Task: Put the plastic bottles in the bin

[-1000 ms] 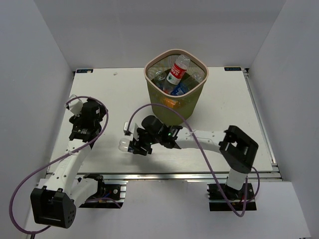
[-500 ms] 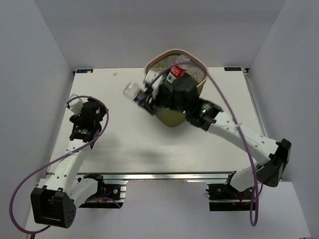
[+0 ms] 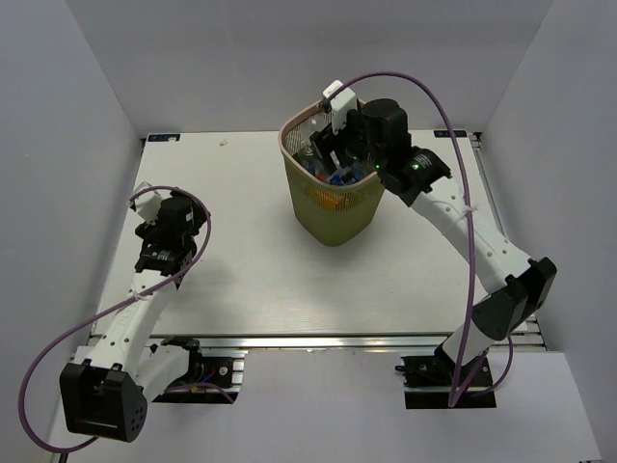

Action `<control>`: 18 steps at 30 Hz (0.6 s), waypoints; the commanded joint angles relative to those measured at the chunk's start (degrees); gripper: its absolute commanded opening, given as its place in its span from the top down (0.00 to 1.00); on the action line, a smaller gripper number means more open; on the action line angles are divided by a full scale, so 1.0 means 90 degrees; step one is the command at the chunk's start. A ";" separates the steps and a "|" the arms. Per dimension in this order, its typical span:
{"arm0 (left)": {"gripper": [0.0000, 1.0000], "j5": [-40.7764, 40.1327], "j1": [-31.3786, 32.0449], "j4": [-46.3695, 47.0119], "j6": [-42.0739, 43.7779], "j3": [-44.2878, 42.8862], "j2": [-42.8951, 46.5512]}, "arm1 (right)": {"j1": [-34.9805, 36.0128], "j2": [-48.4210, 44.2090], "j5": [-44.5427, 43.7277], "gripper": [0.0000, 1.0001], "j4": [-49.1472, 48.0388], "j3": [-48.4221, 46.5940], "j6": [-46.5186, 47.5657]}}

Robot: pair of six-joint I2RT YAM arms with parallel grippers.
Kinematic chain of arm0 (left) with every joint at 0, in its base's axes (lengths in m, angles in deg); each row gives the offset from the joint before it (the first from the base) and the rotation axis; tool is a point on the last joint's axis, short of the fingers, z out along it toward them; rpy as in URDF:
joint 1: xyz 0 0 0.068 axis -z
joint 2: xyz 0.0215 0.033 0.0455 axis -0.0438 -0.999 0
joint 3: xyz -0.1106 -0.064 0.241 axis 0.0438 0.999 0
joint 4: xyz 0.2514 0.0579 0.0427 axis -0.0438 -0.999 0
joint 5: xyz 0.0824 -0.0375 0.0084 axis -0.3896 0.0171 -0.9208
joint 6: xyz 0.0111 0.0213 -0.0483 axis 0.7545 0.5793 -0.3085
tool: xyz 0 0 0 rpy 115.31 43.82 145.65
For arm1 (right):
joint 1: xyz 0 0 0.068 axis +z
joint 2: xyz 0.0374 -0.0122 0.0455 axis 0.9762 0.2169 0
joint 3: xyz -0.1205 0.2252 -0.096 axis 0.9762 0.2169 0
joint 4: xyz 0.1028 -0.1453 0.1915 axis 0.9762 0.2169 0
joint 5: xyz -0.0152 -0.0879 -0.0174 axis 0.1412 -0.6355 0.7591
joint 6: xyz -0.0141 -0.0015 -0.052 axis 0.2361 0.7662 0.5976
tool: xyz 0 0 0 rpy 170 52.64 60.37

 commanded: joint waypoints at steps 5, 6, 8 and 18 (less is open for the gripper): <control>0.02 -0.0091 -0.0016 0.0071 0.0086 0.0071 0.0036 | -0.0049 -0.0163 -0.0143 0.11 0.0099 -0.0348 0.0013; 0.02 -0.0101 -0.0016 0.0071 0.0086 0.0081 0.0046 | -0.0069 -0.0192 -0.0182 0.11 0.0080 -0.0310 -0.0094; 0.02 -0.0120 -0.0025 0.0080 0.0096 0.0091 0.0056 | -0.0098 -0.0348 -0.0240 0.11 0.0002 -0.0241 -0.0182; 0.02 -0.0023 -0.0016 0.0246 0.0242 0.0178 0.0095 | -0.2117 -0.2171 -0.0427 0.11 -0.0837 0.1261 -0.1958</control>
